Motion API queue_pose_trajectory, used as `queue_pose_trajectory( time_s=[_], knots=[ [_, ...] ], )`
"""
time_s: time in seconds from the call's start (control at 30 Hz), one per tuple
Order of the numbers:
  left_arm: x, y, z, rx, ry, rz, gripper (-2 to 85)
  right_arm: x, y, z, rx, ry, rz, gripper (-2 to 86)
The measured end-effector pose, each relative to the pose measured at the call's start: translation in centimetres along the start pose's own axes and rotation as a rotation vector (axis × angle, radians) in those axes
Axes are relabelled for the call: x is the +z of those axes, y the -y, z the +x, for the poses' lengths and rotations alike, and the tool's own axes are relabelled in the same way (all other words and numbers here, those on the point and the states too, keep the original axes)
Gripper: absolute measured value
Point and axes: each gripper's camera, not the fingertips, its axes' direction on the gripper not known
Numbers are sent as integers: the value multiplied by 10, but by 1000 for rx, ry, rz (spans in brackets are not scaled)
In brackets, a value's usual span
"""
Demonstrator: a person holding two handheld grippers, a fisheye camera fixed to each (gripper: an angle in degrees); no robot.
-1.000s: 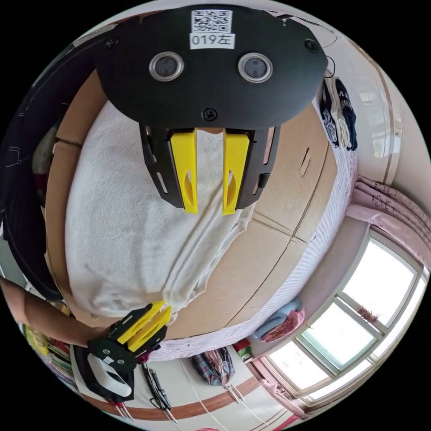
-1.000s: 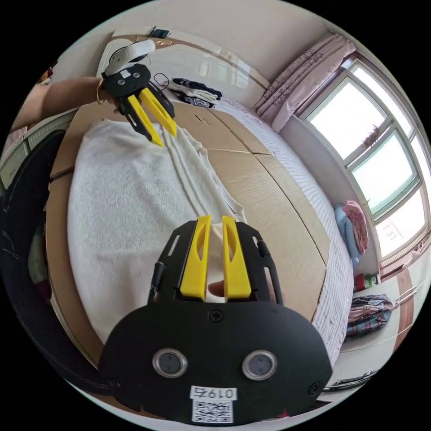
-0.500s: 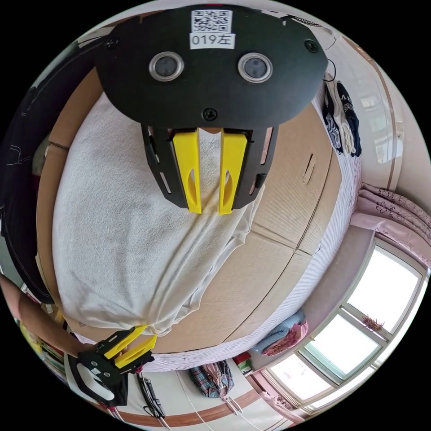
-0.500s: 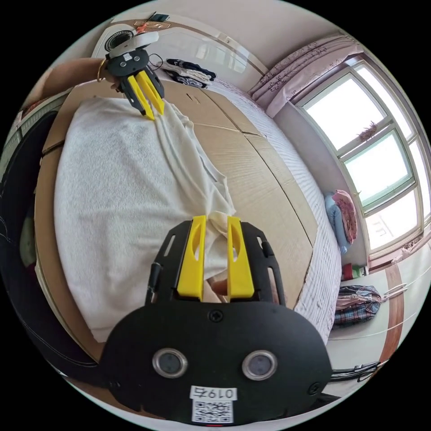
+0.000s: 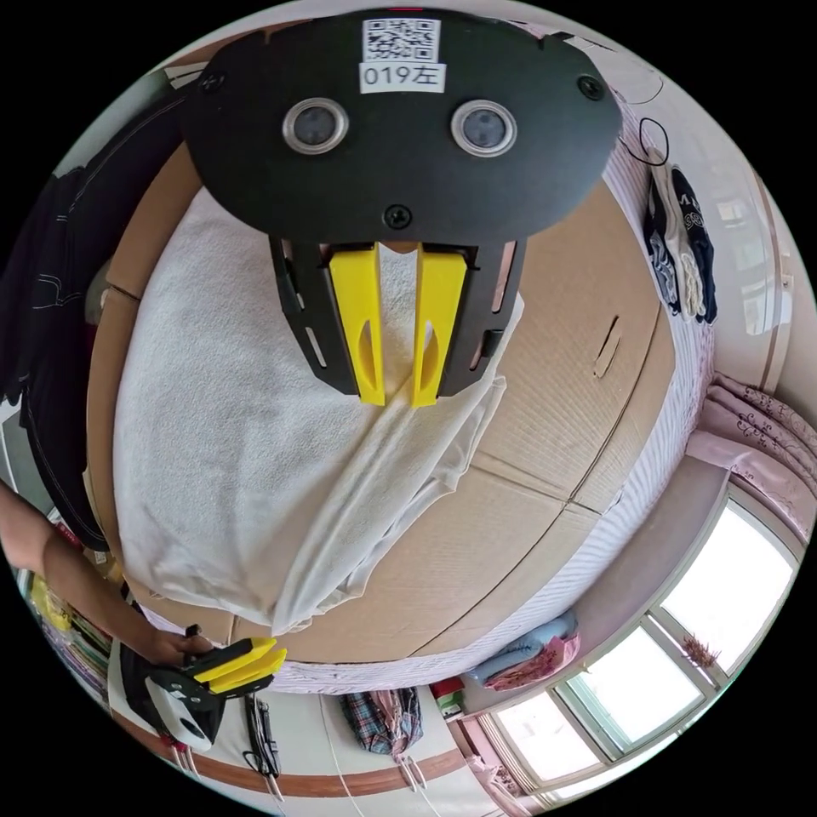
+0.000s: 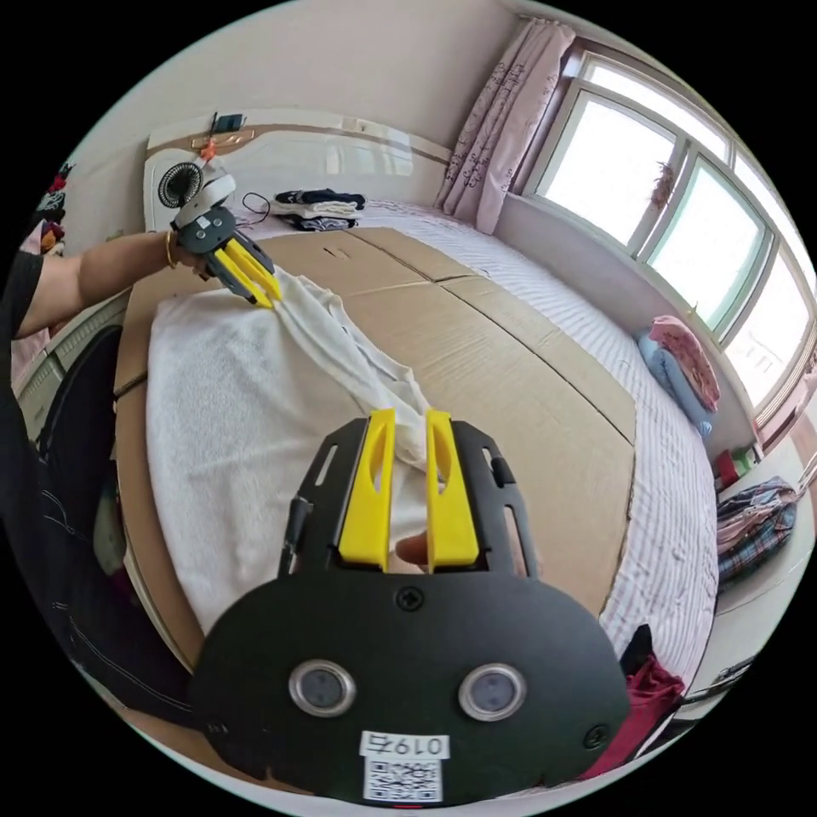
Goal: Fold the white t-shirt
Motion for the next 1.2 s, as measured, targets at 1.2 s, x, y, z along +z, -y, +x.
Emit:
queue_pose_trajectory(
  time_s=[1.2],
  knots=[
    [19,0,-221,-307,-166,-31,10,72,84,94,35,66,-173,23]
  ],
)
